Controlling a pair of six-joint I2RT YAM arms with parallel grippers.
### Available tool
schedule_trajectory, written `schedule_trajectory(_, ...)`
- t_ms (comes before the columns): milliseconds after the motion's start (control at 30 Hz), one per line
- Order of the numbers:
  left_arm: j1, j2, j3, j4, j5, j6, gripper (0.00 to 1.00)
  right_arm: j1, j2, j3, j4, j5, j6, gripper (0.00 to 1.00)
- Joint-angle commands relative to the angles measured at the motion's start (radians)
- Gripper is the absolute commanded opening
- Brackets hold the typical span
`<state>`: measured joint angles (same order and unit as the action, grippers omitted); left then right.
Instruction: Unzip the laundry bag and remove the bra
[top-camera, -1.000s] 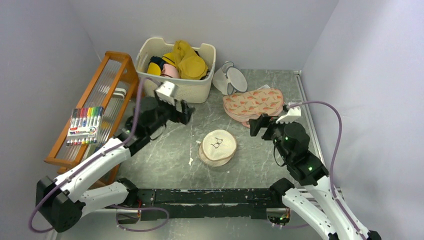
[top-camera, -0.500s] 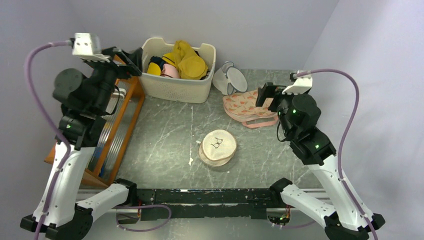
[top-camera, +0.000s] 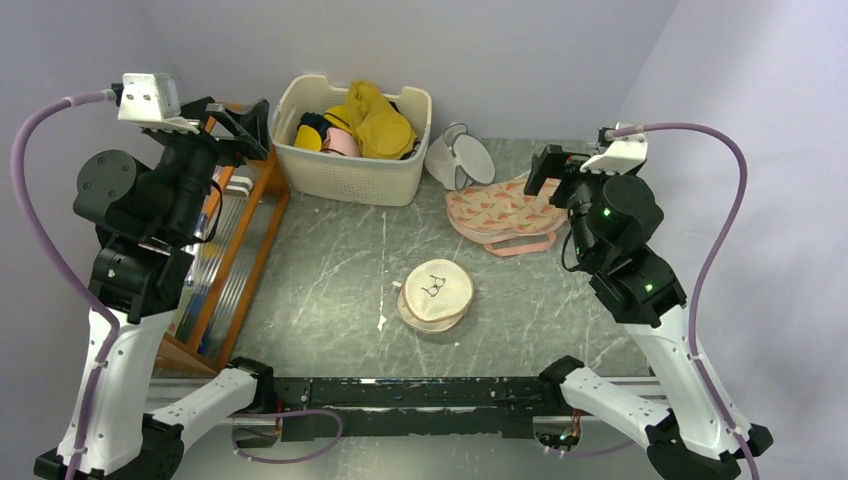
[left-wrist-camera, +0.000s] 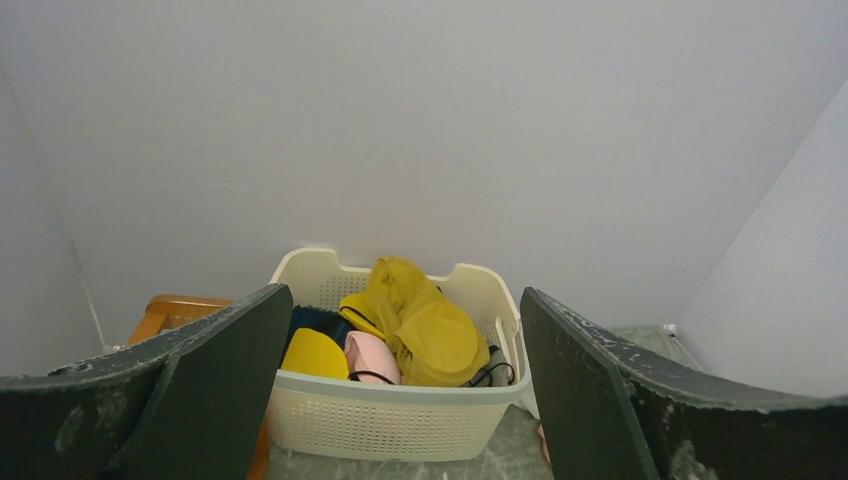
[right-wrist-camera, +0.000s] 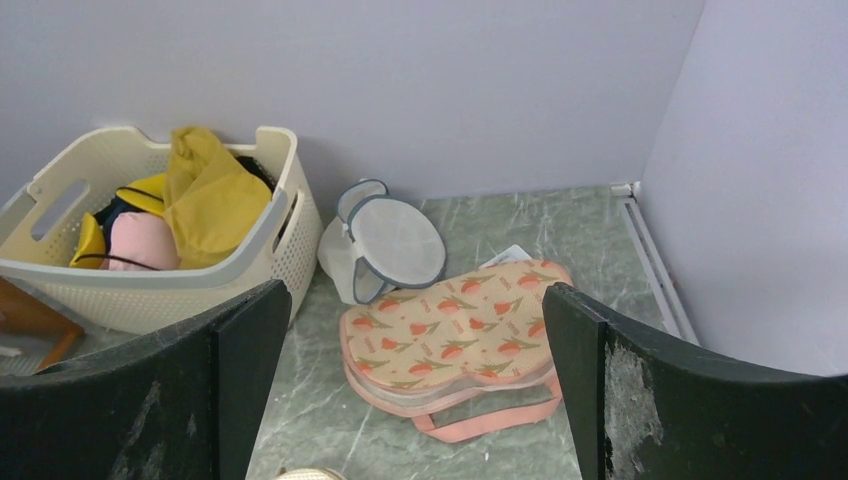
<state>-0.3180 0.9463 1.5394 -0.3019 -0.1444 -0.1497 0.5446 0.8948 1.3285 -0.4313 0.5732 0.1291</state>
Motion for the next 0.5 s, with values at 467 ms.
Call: schedule_trajectory(467,0.007,-0.008,-0.011,-0.019,0.050,-0.017,0.96,0.002,-0.027,-0.043,0.064,0.030,-0.022,1.00)
